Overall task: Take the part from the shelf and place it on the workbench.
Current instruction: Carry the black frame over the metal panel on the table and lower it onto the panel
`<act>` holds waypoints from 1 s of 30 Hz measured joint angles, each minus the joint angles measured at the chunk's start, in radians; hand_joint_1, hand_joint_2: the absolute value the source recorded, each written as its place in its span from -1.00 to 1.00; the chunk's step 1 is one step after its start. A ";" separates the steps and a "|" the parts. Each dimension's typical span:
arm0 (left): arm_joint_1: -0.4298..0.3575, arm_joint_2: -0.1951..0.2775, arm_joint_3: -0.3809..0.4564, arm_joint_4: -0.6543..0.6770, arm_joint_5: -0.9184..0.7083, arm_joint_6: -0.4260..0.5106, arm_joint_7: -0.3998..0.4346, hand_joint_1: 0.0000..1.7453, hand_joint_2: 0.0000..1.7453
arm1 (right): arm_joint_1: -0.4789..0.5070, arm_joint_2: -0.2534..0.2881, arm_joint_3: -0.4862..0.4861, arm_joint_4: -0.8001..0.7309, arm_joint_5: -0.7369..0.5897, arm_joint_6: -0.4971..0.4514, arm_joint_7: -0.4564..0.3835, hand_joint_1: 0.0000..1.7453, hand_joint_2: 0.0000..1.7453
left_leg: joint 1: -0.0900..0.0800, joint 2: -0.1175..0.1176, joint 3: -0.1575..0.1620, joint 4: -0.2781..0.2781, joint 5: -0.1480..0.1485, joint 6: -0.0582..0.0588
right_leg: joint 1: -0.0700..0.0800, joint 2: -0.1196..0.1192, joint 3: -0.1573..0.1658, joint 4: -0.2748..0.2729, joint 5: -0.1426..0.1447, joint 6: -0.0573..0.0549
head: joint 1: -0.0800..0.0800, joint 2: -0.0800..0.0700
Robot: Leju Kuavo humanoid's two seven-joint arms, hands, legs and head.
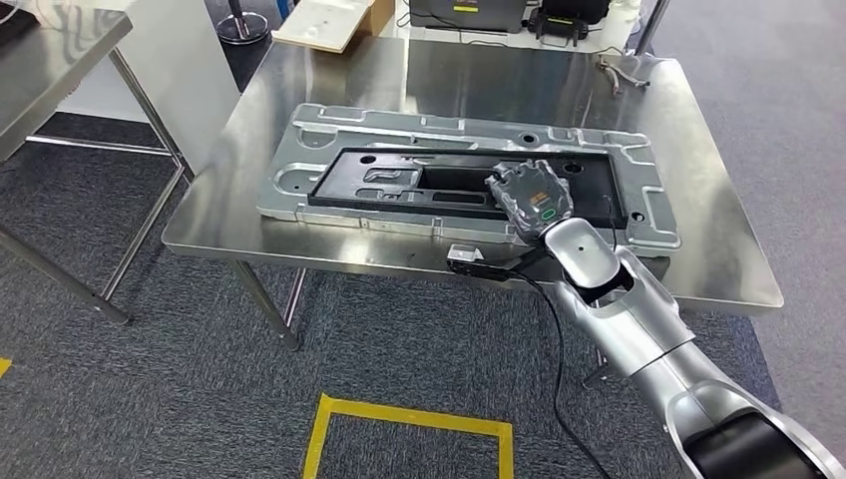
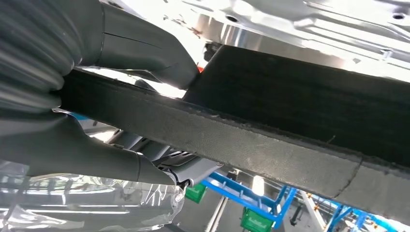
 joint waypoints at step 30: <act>-0.006 0.005 0.000 0.000 0.005 0.003 0.000 -1.00 -1.00 | 0.027 0.000 -0.024 0.062 -0.027 0.000 -0.010 1.00 1.00 | 0.000 0.001 -0.071 -0.012 0.072 -0.005 | 0.002 0.001 0.021 -0.018 -0.008 -0.007 | -0.001 0.000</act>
